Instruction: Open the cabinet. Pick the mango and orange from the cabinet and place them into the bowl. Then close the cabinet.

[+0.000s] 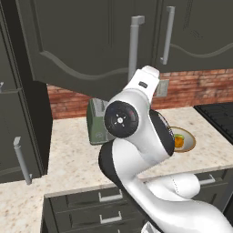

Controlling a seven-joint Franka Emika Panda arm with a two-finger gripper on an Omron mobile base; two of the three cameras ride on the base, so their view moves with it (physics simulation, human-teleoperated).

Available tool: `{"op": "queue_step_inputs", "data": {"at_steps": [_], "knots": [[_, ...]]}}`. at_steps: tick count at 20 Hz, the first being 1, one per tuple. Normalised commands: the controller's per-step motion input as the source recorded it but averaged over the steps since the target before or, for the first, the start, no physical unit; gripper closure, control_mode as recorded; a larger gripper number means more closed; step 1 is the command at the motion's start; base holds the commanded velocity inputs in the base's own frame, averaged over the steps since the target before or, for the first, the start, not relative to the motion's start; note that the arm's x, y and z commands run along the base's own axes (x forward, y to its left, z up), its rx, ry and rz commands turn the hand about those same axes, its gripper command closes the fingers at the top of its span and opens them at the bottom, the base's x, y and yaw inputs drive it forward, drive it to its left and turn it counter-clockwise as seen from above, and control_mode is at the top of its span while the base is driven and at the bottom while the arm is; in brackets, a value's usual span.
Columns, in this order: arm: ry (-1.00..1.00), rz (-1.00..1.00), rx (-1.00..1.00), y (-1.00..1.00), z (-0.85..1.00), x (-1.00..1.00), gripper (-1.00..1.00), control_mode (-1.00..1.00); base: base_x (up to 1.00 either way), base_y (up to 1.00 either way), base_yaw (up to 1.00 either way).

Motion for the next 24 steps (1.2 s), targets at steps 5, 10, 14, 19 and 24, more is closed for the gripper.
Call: {"op": "queue_step_inputs", "data": {"at_steps": [5, 10, 14, 19, 24], "knots": [[-0.05, 0.0, 0.0, -0.1, 0.0, 0.71, -1.0, -1.0, 0.0, 0.0, 0.0], [-0.05, 0.0, 0.0, -0.05, 0.0, 0.71, -1.0, -1.0, 0.0, 0.0, 0.0], [-0.02, 0.0, 0.0, -0.08, 0.0, 0.61, -1.0, -1.0, 0.0, 0.0, 0.0], [0.0, 0.0, 0.0, -0.06, 0.0, 0.7, -1.0, -1.0, 0.0, 0.0, 0.0], [0.0, 0.0, 0.0, -0.03, 0.0, 0.76, -1.0, -1.0, 0.0, 0.0, 0.0]]}}
